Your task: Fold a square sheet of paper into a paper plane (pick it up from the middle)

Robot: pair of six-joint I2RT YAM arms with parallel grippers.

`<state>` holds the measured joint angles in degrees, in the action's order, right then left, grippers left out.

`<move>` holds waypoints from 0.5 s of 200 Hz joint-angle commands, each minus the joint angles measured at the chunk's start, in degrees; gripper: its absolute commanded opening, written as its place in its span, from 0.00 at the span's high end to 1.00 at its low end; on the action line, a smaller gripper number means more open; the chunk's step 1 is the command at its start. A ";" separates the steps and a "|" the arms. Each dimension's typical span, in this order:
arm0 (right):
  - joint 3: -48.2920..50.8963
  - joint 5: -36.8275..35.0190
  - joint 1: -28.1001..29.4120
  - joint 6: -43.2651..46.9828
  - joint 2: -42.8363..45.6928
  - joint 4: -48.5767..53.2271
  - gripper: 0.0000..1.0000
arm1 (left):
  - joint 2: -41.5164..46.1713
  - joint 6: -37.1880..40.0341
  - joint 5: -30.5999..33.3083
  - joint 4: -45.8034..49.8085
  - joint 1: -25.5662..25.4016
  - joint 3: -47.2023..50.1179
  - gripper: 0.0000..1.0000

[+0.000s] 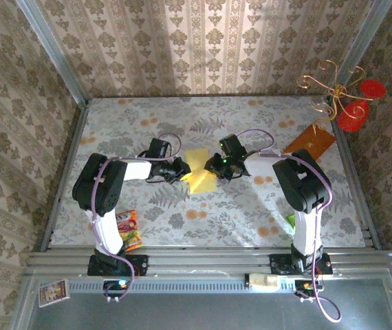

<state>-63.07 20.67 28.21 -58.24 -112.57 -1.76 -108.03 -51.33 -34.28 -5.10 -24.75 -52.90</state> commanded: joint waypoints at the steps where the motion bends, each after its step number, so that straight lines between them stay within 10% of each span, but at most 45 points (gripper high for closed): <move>1: -1.15 1.18 -0.13 0.58 -1.33 -0.44 0.73 | -3.03 1.57 5.63 8.02 0.67 0.89 0.87; 100: -1.81 3.37 -0.17 0.54 -2.46 -1.49 0.78 | -3.42 1.72 5.03 7.83 0.48 0.50 0.87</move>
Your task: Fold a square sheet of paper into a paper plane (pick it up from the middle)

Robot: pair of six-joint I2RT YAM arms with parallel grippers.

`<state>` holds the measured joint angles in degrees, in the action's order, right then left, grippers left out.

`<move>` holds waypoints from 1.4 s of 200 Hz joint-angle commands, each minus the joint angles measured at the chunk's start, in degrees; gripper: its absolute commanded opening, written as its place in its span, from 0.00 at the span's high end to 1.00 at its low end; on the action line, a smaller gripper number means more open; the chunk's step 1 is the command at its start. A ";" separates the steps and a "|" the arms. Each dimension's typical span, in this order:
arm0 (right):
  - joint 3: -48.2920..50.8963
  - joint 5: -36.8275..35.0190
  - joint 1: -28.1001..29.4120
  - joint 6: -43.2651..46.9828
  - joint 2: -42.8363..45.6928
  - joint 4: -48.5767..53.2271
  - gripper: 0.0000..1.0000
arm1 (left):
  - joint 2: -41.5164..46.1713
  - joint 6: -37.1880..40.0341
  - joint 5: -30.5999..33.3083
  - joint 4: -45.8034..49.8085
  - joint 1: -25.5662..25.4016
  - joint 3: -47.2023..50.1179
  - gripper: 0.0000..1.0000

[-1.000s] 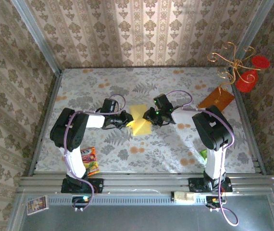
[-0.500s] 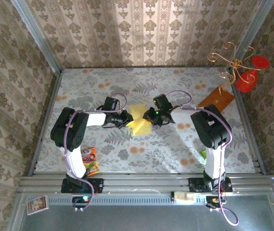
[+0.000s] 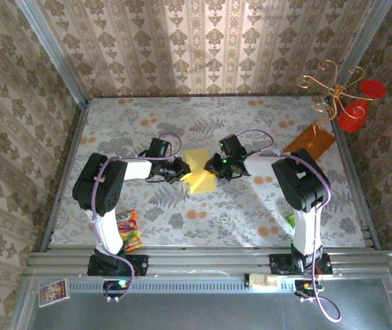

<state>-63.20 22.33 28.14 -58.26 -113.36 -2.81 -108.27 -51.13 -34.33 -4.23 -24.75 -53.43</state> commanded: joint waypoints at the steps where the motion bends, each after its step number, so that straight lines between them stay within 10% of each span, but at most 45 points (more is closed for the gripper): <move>1: -1.72 1.73 -0.10 0.58 -1.73 -0.53 0.78 | -3.18 1.50 5.07 6.95 0.44 0.99 0.87; 206: 3.52 5.87 1.51 1.44 0.23 -8.71 0.86 | -0.79 1.12 3.56 7.17 0.44 -0.43 0.87; 280: 5.59 3.39 1.30 3.79 9.75 -13.31 0.92 | 18.57 0.54 4.24 0.31 4.62 8.14 0.66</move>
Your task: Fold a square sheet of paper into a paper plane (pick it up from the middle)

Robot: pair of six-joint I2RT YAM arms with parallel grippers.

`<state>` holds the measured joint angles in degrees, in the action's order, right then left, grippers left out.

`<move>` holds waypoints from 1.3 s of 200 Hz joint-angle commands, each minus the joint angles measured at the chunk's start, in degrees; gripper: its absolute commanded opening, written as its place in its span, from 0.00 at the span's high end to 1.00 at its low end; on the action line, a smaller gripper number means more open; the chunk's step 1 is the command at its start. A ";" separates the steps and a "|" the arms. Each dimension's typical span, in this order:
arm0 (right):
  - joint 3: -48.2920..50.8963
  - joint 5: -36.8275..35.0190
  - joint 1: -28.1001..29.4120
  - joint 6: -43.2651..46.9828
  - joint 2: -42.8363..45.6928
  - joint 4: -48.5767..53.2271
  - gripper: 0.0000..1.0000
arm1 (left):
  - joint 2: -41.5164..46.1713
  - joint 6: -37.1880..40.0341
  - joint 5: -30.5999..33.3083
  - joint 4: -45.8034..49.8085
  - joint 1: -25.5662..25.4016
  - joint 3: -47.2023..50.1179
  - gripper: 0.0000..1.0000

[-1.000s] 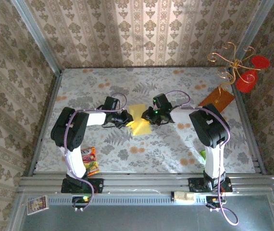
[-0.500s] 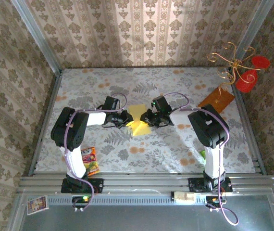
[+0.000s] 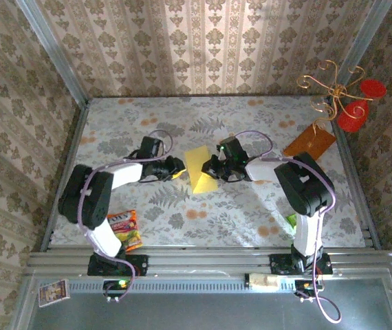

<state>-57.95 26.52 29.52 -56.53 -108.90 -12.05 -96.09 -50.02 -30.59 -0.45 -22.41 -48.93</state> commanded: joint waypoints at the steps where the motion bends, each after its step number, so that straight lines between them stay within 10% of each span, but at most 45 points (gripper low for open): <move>1: 0.36 -0.74 -0.07 2.05 5.42 -4.27 0.92 | 6.64 -0.63 0.30 -3.84 2.37 3.87 0.65; 57: -0.12 4.81 -0.50 -2.15 10.59 -11.34 0.92 | 12.87 -10.39 -11.55 -28.08 2.71 11.61 0.28; 106: -0.84 8.41 -0.43 -6.09 12.83 -15.44 0.91 | 9.29 -19.77 -14.80 -45.75 -0.16 14.47 0.16; 163: 0.26 8.42 -0.54 -5.04 14.78 -13.35 0.91 | 2.36 -31.47 -15.62 -67.87 0.21 15.34 0.44; 260: 1.09 7.03 -1.46 -5.03 14.05 -11.70 0.89 | 3.96 -28.06 -16.70 -63.54 0.60 14.94 0.78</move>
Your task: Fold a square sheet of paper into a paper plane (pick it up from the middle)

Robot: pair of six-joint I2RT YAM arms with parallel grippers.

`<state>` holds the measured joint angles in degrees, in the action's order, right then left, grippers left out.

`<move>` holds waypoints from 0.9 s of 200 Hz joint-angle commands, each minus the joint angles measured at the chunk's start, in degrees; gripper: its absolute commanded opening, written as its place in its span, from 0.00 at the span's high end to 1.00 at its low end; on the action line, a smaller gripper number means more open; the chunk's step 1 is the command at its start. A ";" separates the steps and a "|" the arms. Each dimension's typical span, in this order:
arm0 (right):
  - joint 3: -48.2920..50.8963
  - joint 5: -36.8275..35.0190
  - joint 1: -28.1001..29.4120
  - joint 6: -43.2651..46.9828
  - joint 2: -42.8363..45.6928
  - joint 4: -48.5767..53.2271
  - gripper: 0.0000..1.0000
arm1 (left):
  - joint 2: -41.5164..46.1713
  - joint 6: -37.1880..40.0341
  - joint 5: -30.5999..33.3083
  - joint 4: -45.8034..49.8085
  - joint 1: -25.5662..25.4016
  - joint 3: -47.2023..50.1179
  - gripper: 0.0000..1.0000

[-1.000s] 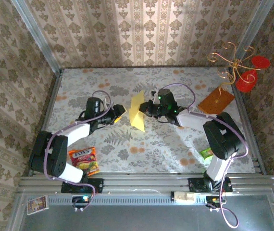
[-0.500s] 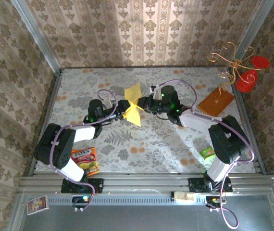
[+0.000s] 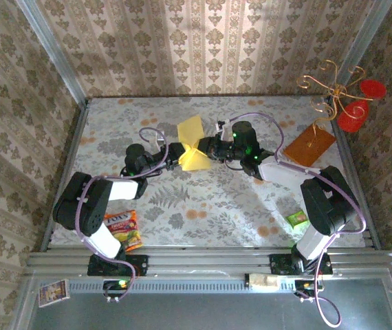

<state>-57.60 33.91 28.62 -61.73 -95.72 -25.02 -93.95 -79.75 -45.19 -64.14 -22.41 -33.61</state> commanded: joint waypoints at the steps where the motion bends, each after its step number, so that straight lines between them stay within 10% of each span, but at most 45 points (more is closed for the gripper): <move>1: 0.78 -0.34 -0.58 0.19 0.88 1.27 0.89 | 1.83 1.64 -2.23 0.15 0.57 -0.44 0.78; 83: 4.41 -7.79 -3.60 1.65 4.16 7.52 0.54 | 4.57 8.14 -2.98 12.53 1.55 -2.68 0.95; 129: 3.86 -19.94 -4.79 9.40 9.89 22.97 0.43 | 13.40 35.74 7.84 62.84 0.57 -14.84 0.94; 180: 2.85 -31.25 -5.02 15.95 15.28 32.49 0.37 | 11.77 56.22 37.26 101.11 -6.86 -34.66 0.93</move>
<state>-53.19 10.74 23.81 -50.83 -83.00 0.34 -80.95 -38.94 -26.76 10.26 -25.36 -60.64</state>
